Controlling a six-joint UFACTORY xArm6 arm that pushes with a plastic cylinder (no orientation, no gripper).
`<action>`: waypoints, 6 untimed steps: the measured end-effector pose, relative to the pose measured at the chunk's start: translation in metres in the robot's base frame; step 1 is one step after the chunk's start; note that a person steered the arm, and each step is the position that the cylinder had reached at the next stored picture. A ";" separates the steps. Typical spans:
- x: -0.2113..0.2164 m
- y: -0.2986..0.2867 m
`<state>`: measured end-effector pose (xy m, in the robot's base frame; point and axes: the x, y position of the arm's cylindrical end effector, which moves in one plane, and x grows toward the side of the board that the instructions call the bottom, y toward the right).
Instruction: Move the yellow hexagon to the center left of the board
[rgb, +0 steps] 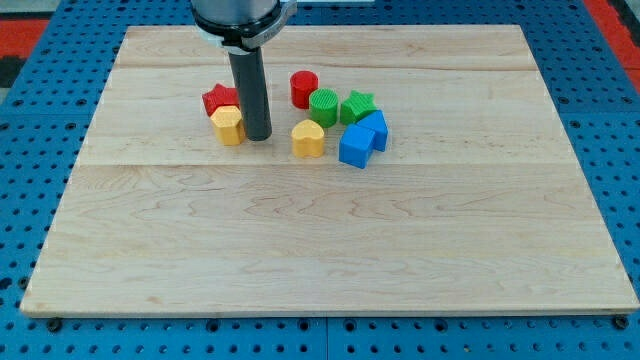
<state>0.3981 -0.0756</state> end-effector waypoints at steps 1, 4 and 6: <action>0.000 0.014; 0.000 0.011; -0.004 -0.017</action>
<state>0.3943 -0.0921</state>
